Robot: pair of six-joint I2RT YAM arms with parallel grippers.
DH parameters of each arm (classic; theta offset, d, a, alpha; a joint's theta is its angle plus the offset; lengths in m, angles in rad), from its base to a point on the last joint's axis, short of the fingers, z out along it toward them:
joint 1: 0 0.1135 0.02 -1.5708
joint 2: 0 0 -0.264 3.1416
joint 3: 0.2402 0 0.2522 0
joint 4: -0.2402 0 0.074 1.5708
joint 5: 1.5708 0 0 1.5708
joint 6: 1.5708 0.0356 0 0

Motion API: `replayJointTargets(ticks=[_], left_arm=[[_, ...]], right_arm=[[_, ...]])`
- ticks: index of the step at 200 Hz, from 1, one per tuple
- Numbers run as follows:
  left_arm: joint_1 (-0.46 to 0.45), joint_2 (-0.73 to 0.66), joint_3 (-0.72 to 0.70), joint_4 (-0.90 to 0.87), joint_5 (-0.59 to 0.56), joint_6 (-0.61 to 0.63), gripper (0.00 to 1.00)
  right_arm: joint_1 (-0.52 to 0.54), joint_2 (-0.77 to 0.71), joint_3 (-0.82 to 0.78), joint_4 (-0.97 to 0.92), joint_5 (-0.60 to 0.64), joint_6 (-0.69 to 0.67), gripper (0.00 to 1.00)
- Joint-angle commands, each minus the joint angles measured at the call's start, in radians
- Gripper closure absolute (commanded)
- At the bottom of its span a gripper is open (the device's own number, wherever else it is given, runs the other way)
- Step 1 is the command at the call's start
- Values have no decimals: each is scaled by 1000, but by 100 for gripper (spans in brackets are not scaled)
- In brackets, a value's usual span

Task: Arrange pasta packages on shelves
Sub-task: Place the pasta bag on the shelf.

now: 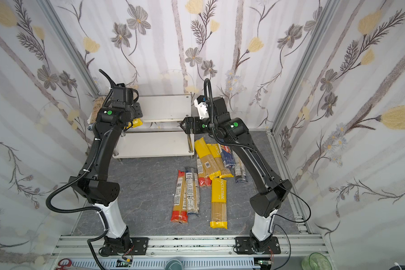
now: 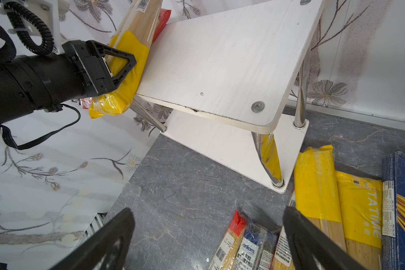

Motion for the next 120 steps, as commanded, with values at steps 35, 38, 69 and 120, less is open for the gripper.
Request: replayJointTargets(ticks=[35, 38, 69, 120], left_arm=[[14, -2, 25, -5, 10, 28, 4], [14, -5, 25, -6, 16, 26, 3], [1, -29, 43, -4, 51, 26, 0], [-85, -101, -2, -4, 31, 39, 0]], right_arm=[[14, 3, 6, 30, 27, 18, 0], [14, 2, 6, 29, 29, 19, 0], [17, -13, 6, 7, 53, 14, 0], [17, -55, 2, -57, 99, -15, 0]])
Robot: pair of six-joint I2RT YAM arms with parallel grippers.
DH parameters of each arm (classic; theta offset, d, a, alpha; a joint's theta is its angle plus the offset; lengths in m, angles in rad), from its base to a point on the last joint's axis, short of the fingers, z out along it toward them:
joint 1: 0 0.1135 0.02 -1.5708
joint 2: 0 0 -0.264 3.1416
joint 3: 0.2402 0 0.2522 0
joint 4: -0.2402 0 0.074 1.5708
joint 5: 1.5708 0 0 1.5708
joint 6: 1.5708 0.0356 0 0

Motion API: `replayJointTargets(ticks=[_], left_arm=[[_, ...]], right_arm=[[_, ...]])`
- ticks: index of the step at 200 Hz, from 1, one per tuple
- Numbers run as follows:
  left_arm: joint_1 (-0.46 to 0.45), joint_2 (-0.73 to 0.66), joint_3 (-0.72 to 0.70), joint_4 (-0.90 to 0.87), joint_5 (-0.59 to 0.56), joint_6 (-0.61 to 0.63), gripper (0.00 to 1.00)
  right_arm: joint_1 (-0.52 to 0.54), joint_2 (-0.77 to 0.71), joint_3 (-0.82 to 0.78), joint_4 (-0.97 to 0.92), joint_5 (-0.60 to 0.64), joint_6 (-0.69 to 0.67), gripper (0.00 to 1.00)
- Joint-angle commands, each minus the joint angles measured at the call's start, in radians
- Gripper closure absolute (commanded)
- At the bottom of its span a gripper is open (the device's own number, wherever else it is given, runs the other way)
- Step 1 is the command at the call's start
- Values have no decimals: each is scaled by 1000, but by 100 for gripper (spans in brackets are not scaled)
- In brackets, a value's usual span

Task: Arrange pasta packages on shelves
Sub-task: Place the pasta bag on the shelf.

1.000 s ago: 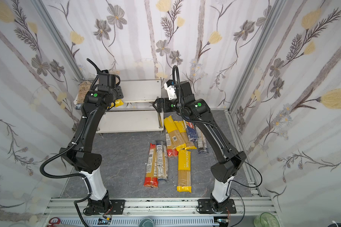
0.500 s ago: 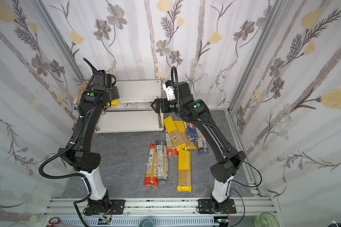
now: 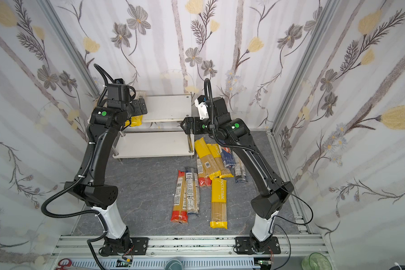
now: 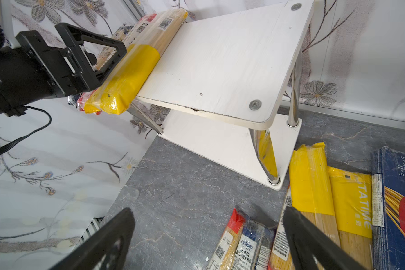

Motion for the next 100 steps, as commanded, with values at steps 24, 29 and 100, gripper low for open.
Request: replayJointTargets(ticks=[24, 29, 100], left_arm=[[-88, -83, -80, 2, -16, -22, 0], [-100, -93, -98, 3, -18, -30, 0], [-270, -382, -650, 165, -23, -274, 0]], right_arm=[[2, -61, -34, -57, 47, -29, 0], [2, -75, -51, -59, 47, -29, 0], [2, -373, -450, 22, 62, -28, 0]])
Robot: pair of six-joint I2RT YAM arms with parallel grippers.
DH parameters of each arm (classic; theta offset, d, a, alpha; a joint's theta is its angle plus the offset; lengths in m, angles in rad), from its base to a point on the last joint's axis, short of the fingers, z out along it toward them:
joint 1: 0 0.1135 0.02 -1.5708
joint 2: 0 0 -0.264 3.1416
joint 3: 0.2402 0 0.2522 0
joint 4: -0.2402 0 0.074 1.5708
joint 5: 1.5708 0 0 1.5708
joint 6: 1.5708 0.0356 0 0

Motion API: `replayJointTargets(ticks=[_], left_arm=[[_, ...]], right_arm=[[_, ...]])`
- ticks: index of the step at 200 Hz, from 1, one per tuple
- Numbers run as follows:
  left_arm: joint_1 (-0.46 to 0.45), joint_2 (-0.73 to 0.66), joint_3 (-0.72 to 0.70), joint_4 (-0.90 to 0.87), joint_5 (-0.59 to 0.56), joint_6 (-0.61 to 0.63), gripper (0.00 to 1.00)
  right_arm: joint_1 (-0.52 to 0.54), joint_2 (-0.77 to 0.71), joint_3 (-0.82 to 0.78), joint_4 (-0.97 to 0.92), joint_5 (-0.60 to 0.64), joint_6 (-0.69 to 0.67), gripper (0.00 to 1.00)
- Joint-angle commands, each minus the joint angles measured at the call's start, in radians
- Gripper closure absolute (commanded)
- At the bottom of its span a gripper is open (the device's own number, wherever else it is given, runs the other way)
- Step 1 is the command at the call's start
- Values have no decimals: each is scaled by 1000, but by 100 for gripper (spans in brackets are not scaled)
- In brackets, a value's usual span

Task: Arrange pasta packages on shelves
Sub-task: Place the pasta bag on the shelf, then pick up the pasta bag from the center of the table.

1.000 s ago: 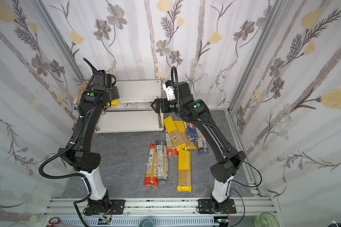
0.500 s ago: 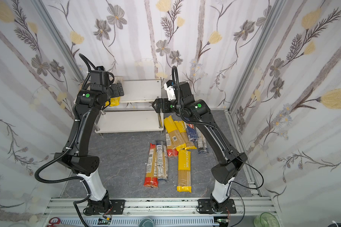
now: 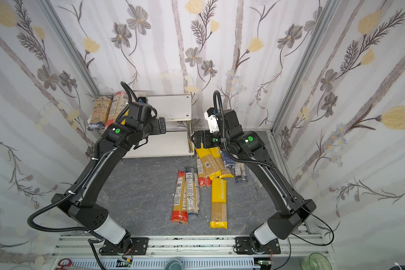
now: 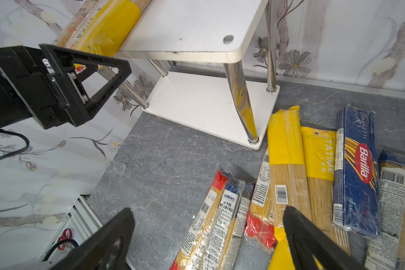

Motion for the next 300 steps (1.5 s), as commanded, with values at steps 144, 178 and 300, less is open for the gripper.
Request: replayJointTargets(ticks=[144, 178, 300], left_arm=[[-535, -485, -1052, 227, -152, -804, 0], [-660, -421, -1140, 234, -152, -925, 0], [-781, -238, -1246, 365, -49, -962, 0]], right_arm=[[0, -432, -477, 14, -38, 4, 0], [-1, -458, -498, 6, -45, -4, 0], [0, -547, -569, 1, -45, 27, 0]])
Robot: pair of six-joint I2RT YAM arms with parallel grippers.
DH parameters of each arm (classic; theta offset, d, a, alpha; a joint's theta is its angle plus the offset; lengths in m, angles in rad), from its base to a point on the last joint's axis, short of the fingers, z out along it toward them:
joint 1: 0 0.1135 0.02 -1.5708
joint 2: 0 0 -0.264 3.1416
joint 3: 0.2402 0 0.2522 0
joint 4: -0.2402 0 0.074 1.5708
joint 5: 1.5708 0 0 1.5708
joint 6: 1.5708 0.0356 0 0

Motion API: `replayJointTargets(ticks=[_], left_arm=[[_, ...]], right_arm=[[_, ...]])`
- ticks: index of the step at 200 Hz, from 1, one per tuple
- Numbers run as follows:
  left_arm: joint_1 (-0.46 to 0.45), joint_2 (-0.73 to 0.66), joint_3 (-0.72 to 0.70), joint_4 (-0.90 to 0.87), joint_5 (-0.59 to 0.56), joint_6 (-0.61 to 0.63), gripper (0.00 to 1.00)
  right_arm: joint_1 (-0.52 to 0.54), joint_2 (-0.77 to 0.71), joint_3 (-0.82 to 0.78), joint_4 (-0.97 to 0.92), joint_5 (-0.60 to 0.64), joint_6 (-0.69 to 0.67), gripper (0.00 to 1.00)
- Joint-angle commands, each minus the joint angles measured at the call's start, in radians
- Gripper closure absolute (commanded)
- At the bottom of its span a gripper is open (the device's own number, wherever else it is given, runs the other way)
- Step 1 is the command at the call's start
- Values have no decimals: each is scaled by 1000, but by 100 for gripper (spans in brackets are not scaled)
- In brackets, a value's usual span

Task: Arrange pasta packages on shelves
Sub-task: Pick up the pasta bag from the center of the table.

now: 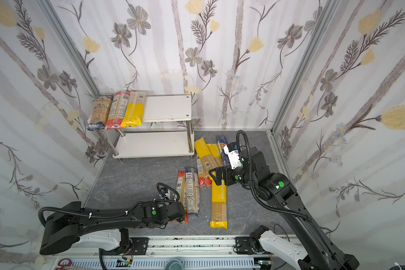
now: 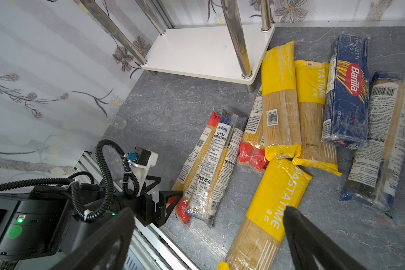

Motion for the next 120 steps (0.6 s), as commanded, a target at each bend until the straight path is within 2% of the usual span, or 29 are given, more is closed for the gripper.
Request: replayJointTargets(ticks=[1, 75, 120], left_arm=[[-6, 33, 5, 47, 4, -8, 0], [-15, 199, 83, 85, 28, 41, 0], [-8, 272, 60, 101, 39, 31, 0]], right_arm=[[2, -13, -10, 6, -6, 15, 0], [2, -89, -48, -26, 19, 35, 0], [2, -125, -61, -37, 28, 42, 0]])
